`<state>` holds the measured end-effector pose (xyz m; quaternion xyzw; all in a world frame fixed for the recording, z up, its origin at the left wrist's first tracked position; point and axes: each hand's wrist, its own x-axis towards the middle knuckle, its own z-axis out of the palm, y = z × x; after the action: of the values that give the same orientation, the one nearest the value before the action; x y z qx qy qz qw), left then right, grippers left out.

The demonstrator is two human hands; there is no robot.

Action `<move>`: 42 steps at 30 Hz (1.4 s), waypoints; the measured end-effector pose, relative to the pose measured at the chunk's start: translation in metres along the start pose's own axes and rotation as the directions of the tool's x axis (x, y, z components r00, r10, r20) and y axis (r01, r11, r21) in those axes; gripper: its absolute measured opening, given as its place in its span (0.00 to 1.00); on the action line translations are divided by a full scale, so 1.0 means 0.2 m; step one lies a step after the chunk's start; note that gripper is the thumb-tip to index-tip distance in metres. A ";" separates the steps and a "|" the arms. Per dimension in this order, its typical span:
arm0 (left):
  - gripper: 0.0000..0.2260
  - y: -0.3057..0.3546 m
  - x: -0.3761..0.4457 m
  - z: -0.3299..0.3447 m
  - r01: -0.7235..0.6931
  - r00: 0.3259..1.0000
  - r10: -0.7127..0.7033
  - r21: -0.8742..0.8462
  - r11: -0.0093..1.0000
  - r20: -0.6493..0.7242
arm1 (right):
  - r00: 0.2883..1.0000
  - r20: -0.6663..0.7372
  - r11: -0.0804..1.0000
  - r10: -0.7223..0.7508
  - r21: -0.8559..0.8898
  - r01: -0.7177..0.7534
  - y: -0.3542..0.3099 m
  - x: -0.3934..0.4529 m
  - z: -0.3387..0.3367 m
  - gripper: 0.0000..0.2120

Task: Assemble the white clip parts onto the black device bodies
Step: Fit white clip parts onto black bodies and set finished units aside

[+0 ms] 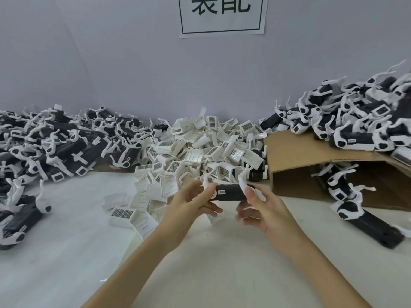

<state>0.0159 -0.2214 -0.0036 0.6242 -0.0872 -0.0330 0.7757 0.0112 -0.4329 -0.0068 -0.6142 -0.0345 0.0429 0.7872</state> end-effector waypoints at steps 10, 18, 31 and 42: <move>0.46 -0.02 0.00 -0.03 -0.412 0.878 0.463 0.680 0.607 0.119 | 0.971 -0.014 0.950 -0.239 -0.208 0.231 -0.08 -0.06 -0.01 0.30; 0.33 -0.07 -0.03 0.01 -0.452 0.868 0.459 0.686 0.570 0.191 | 0.945 0.233 0.904 -0.229 -0.311 0.295 0.00 -0.08 0.06 0.33; 0.29 0.06 -0.04 0.03 -0.037 0.993 0.018 -0.167 0.985 -0.119 | 0.981 0.179 0.905 -0.075 -0.400 0.142 0.08 -0.02 -0.01 0.19; 0.27 0.03 -0.12 0.09 -0.680 0.609 0.710 0.694 0.238 0.353 | 0.955 0.293 0.953 -0.047 -0.272 0.131 0.09 -0.03 -0.01 0.31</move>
<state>-0.0104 -0.2335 0.0038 0.7874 -0.3447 0.3655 0.3571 0.0053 -0.4318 -0.0241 -0.7076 -0.1805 0.0890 0.6773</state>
